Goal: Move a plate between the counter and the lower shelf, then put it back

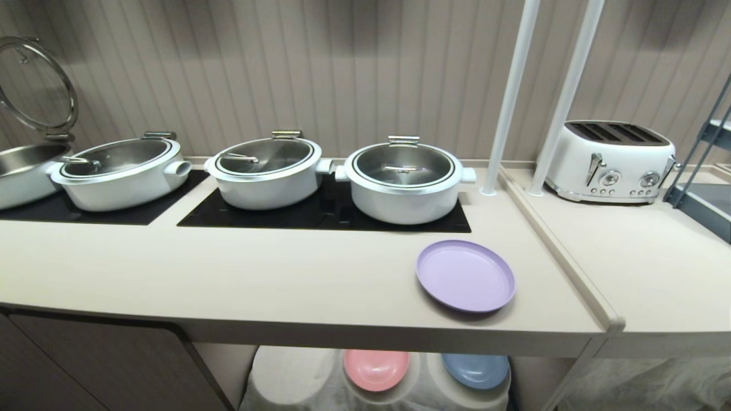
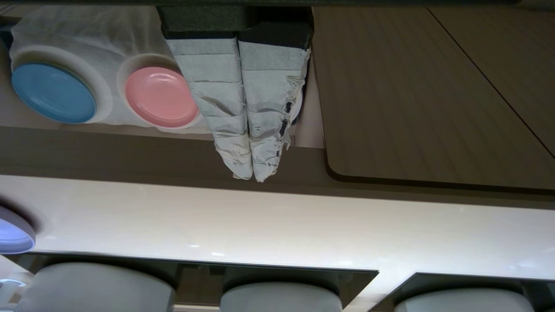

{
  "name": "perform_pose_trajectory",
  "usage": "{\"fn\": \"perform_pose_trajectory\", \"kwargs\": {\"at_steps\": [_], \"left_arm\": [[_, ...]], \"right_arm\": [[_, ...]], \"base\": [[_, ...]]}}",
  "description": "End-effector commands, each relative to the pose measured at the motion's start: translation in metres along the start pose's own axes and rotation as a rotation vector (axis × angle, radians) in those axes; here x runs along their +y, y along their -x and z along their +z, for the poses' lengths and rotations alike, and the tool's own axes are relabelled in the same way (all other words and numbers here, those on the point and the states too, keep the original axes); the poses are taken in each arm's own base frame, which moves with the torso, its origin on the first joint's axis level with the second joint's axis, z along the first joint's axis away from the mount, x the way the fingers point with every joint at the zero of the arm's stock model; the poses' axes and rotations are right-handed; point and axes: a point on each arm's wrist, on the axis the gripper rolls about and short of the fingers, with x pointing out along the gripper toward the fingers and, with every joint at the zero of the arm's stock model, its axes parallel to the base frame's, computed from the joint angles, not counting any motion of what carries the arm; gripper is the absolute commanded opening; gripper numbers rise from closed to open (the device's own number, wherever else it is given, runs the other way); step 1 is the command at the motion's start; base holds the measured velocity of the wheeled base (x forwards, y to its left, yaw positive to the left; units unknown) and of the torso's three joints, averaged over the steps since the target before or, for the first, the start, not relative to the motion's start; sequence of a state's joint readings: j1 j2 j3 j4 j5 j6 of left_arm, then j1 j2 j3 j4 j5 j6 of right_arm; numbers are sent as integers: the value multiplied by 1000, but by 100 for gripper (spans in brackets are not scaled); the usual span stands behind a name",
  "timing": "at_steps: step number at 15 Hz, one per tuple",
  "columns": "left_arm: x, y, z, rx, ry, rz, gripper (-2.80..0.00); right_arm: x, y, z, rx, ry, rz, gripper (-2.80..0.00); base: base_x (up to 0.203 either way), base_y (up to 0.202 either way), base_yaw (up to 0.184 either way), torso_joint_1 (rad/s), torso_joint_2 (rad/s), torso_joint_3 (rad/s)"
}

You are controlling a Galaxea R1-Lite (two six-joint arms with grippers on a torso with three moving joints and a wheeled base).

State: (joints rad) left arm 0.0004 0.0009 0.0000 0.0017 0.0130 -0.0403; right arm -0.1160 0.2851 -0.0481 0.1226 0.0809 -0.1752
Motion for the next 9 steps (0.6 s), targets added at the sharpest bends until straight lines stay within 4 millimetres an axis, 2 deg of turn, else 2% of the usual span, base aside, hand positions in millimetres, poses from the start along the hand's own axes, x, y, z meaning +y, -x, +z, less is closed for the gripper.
{"fn": "perform_pose_trajectory", "kwargs": {"at_steps": [1, 9], "left_arm": [[0, 0, 0, 0, 1, 0, -280], [0, 0, 0, 0, 1, 2, -280]], "right_arm": [[0, 0, 0, 4, -33, -1, -280], [0, -2, -1, -19, -36, -4, -280]], "base": [[0, 0, 0, 0, 0, 0], [0, 0, 0, 0, 0, 0]]}}
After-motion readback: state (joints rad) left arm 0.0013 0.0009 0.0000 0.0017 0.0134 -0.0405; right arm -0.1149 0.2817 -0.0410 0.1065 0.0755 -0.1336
